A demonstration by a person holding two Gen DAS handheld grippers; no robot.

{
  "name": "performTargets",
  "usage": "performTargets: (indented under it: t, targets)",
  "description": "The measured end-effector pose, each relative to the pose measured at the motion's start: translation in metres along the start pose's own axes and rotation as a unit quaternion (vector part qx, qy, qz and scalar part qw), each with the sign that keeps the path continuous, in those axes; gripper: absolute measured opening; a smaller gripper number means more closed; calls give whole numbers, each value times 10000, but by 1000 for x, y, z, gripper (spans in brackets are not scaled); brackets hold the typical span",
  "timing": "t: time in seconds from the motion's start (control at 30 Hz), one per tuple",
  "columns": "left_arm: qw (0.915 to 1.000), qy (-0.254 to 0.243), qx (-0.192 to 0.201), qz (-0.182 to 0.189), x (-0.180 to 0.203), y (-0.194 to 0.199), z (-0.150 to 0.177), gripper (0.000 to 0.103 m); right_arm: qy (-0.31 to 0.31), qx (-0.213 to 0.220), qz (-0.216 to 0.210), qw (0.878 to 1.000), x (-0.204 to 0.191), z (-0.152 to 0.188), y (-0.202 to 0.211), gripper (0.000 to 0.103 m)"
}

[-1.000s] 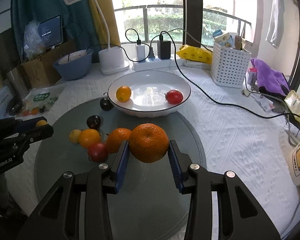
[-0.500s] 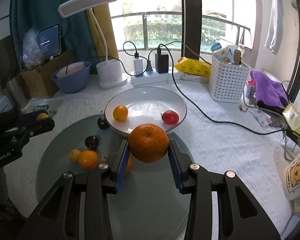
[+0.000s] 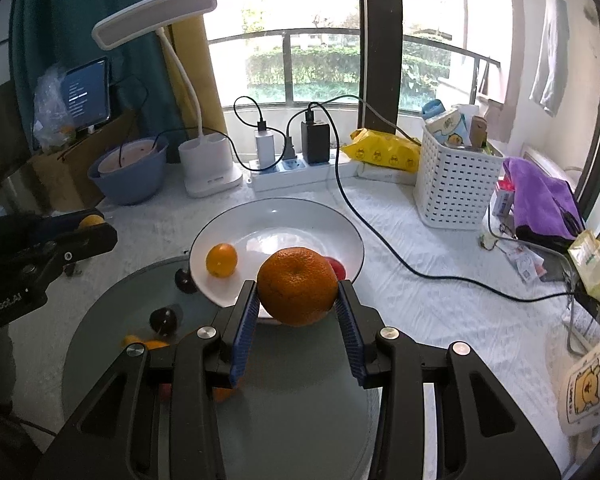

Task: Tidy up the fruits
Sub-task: 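Carry the orange with the right gripper while the left carries the yellow fruit to the plate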

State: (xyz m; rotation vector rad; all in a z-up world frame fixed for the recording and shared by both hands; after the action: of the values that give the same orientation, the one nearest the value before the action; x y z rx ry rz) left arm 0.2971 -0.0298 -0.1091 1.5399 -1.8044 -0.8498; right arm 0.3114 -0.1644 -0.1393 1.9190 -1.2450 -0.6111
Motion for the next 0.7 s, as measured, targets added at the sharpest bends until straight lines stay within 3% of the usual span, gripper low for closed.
performTargets:
  t: [0.7]
  targets:
    - [9990, 88, -329, 298, -3, -73, -38, 26, 22, -260, -58, 9996, 17, -27, -53, 42]
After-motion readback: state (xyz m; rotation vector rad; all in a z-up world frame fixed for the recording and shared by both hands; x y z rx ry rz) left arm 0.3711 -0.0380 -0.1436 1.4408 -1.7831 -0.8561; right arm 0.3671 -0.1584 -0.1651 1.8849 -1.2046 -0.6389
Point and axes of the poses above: each gripper's, at about its wrist camera, not at the fingertips, and y roughly against the way its jaws point, x to its right, z to its underside, the point moved 10 cm from there along -y, roughly the way its jaws point, and after that the axes turned 13 degrees about -x, right-handed, at the moved point
